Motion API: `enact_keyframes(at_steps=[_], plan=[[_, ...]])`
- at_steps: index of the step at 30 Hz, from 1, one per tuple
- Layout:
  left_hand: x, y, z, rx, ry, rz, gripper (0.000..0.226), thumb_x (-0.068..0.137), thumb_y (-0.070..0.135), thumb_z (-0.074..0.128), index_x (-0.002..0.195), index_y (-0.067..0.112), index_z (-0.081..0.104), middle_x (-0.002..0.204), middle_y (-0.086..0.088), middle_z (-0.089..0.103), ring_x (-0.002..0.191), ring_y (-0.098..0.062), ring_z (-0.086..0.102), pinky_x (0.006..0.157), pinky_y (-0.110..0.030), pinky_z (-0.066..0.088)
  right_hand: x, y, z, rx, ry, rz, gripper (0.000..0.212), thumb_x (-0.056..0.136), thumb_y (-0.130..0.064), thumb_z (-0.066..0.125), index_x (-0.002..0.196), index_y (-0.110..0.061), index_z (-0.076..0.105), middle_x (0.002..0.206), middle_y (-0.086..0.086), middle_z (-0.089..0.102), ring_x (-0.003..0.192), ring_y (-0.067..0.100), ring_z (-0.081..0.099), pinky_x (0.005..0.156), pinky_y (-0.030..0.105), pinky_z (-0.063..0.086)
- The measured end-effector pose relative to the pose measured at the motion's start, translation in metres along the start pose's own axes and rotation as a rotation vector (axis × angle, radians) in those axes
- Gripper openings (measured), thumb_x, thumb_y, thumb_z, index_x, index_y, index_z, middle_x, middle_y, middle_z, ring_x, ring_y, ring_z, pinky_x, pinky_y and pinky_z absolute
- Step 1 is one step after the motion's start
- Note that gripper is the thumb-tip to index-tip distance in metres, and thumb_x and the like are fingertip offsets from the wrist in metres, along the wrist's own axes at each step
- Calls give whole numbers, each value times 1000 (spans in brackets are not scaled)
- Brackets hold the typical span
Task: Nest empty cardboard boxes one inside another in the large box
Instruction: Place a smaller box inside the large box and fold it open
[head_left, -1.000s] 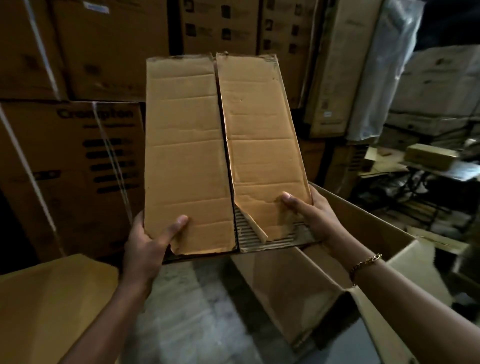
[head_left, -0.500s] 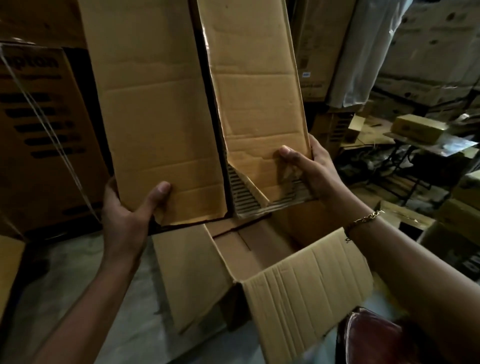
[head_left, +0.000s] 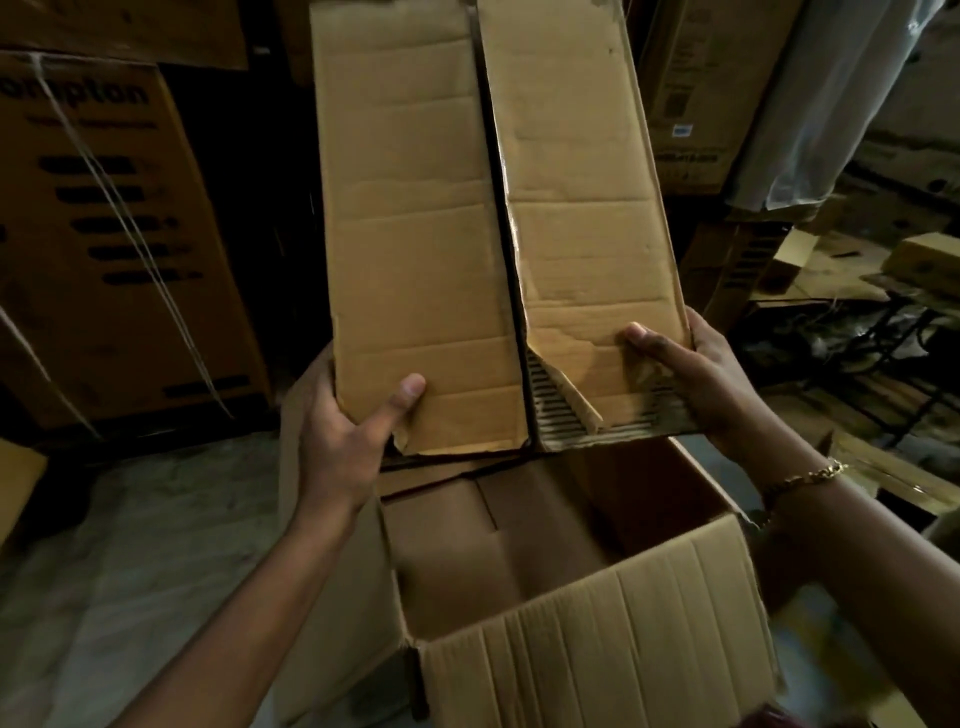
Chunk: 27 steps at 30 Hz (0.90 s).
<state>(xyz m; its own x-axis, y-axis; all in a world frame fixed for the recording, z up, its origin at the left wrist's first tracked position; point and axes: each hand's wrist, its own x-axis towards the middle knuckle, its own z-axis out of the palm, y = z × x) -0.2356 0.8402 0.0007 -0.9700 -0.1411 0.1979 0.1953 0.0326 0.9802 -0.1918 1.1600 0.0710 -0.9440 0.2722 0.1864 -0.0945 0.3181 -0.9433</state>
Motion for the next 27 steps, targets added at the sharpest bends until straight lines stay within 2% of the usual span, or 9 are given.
enact_keyframes(at_steps=[2,7,9,13,15,18,20,23,27], plan=[[-3,-6,12,23,9,-30,98,48,81,77,130,35,53,122,8,65,110,-12,64,94,-40,55,9,12,-11,-2,-25,25,59,83,-44,69,136,-30,48,121,-8,63,106,11,65,80,26,56],[-32,-23,41,78,48,-54,64,53,77,80,109,60,56,118,13,69,107,-10,67,94,-43,55,25,58,-35,32,-167,131,62,79,-50,72,134,-34,48,121,-3,64,105,16,66,79,34,56],[-50,-27,50,116,81,-89,67,53,76,80,111,51,58,117,12,69,106,-11,67,94,-43,55,28,77,-43,30,-215,174,63,76,-55,76,131,-35,51,120,-2,67,103,17,68,79,35,58],[-77,-37,60,180,88,-240,88,48,82,76,120,35,58,114,10,70,103,-10,67,93,-43,56,32,105,-53,-36,-306,238,91,60,-72,75,137,-30,50,119,0,67,103,21,68,87,42,58],[-86,-39,64,223,89,-301,95,47,84,74,124,32,59,112,10,71,101,-11,67,92,-42,56,31,114,-53,-71,-356,265,84,66,-72,75,132,-25,51,112,0,67,96,19,69,73,29,59],[-94,-49,70,261,112,-355,94,45,86,72,119,30,63,106,12,73,98,-11,69,92,-42,56,30,133,-51,-155,-385,285,66,85,-59,65,135,-18,52,98,-11,62,86,7,63,54,13,47],[-98,-58,75,284,128,-380,87,44,86,71,111,30,67,101,12,75,95,-10,70,91,-42,56,31,143,-51,-195,-405,300,67,87,-58,62,138,-16,52,96,-14,59,86,5,60,57,15,44],[-98,-70,81,294,127,-431,78,44,82,71,103,31,66,99,11,75,92,-10,71,91,-41,56,35,162,-50,-185,-448,341,76,81,-66,65,138,-18,52,108,-6,65,94,12,65,68,23,48],[-88,-84,83,291,103,-459,84,41,84,75,105,30,67,99,11,76,93,-10,71,91,-41,56,40,178,-45,-129,-475,396,79,76,-66,70,136,-18,52,117,0,66,99,16,66,71,26,51]])
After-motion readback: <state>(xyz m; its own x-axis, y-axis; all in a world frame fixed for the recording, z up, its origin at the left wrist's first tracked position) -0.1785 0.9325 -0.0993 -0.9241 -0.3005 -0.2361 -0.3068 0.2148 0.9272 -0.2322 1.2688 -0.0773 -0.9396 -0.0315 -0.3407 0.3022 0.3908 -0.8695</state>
